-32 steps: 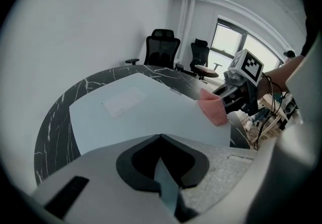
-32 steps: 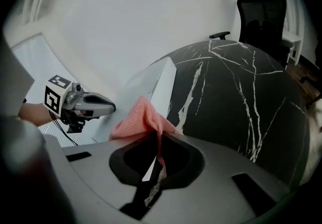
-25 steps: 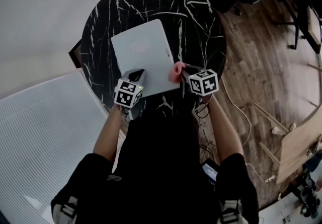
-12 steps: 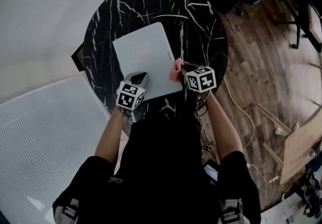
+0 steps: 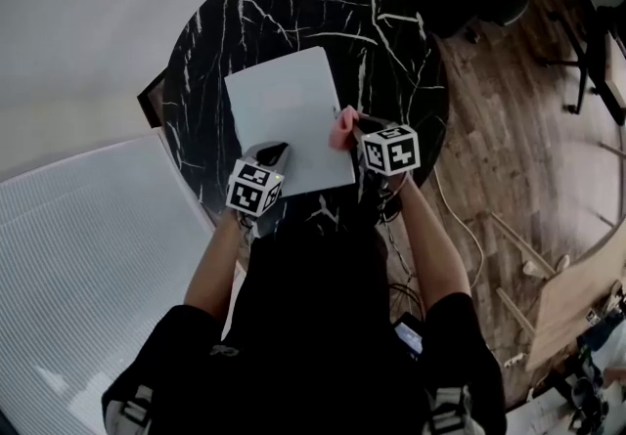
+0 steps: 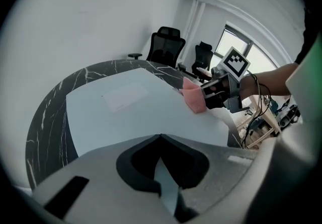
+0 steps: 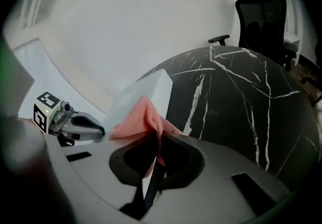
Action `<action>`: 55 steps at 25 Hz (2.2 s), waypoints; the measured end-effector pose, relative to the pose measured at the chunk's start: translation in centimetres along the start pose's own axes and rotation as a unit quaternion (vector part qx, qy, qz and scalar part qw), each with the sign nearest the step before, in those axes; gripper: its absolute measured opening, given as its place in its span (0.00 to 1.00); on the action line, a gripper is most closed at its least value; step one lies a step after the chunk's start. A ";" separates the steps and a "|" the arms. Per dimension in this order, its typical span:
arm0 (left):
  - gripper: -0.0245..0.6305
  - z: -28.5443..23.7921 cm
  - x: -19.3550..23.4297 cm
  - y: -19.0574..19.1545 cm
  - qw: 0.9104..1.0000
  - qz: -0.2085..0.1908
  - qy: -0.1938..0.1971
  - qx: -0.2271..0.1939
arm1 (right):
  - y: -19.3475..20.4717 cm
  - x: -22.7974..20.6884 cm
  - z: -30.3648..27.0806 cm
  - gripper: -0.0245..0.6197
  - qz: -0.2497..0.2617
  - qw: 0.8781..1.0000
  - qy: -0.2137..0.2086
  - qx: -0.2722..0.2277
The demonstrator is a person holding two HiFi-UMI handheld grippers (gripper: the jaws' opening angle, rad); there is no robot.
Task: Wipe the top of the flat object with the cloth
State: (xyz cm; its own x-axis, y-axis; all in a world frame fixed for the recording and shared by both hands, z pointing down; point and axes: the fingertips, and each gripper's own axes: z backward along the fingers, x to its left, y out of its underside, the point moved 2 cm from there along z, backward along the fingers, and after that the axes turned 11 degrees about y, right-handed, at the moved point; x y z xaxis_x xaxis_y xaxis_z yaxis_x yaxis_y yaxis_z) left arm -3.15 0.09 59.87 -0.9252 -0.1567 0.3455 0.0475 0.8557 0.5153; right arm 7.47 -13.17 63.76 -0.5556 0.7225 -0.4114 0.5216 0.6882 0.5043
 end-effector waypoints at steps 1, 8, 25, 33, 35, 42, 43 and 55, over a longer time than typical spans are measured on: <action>0.04 0.0 0.0 0.0 1.000 -0.003 -0.002 0.004 | -0.2 0.0 -0.1 0.05 0.002 1.000 0.000 0.000; 0.04 -0.1 -0.1 -0.1 1.000 0.001 -0.007 0.010 | -2.4 -0.4 -0.8 0.05 0.011 1.000 0.003 -0.002; 0.04 -0.1 0.1 -0.3 0.998 0.051 -0.022 0.010 | -6.9 -1.3 -3.9 0.05 0.027 1.000 0.006 0.000; 0.04 0.0 0.5 -0.4 0.994 0.100 -0.037 0.004 | -9.2 -1.2 -5.2 0.05 0.067 0.997 0.038 -0.019; 0.04 -0.1 0.6 -0.4 0.994 0.097 -0.039 0.010 | -9.5 -1.2 -5.5 0.05 0.076 0.996 0.042 -0.021; 0.04 -0.2 0.6 -0.3 0.993 0.121 -0.009 0.012 | -10.4 -1.2 -5.9 0.05 0.090 0.995 0.043 -0.013; 0.04 -0.2 0.6 -0.3 0.993 0.120 -0.004 0.014 | -10.6 -1.2 -6.0 0.05 0.092 0.995 0.043 -0.012; 0.04 -0.1 0.7 -0.7 0.992 0.112 0.029 0.050 | -12.9 -0.9 -6.5 0.05 0.126 0.990 0.062 -0.016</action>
State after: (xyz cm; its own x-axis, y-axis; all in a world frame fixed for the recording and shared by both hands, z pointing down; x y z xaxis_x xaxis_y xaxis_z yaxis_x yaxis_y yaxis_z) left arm -3.79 -0.69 59.78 -0.8721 0.0171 0.4890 0.2094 0.9162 0.3415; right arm -2.92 -23.10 62.53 -0.4866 0.8560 -0.1748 0.6334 0.4834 0.6042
